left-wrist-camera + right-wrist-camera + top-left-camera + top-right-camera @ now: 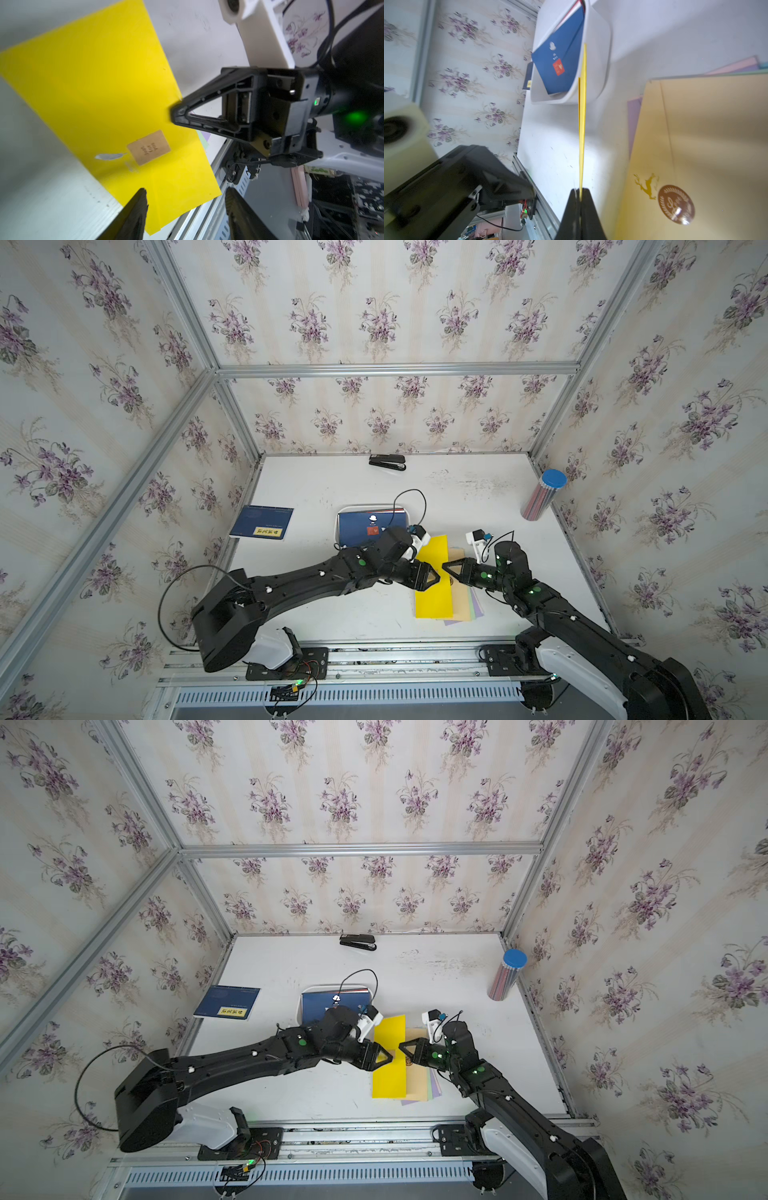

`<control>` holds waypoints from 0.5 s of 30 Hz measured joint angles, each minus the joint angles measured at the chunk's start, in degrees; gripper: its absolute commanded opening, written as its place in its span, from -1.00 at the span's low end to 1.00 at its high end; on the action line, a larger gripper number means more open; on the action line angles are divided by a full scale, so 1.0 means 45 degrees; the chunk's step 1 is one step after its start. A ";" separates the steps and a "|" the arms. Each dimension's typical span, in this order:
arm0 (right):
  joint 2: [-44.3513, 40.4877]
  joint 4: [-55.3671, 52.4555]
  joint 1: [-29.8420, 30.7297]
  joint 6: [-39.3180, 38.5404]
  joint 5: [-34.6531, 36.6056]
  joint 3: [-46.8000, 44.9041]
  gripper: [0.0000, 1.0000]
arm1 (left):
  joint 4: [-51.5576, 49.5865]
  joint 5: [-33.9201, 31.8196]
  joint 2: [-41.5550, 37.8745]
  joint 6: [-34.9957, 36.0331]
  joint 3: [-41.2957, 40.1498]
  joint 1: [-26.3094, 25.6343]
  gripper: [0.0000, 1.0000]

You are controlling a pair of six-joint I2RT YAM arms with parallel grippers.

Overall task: Put the sealed envelopes into the storage box
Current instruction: Pick up the envelope from the center of the board.

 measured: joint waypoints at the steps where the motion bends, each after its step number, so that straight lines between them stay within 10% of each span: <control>1: -0.0165 0.0155 0.0000 0.0141 -0.0019 0.0097 -1.00 | -0.0112 -0.0165 -0.0452 -0.0083 -0.0078 0.0209 0.25; 15: -0.0481 0.3337 0.0010 0.3230 -0.1166 0.0699 -1.00 | 0.0777 0.0845 -0.3390 -0.0933 -0.2166 0.2234 0.39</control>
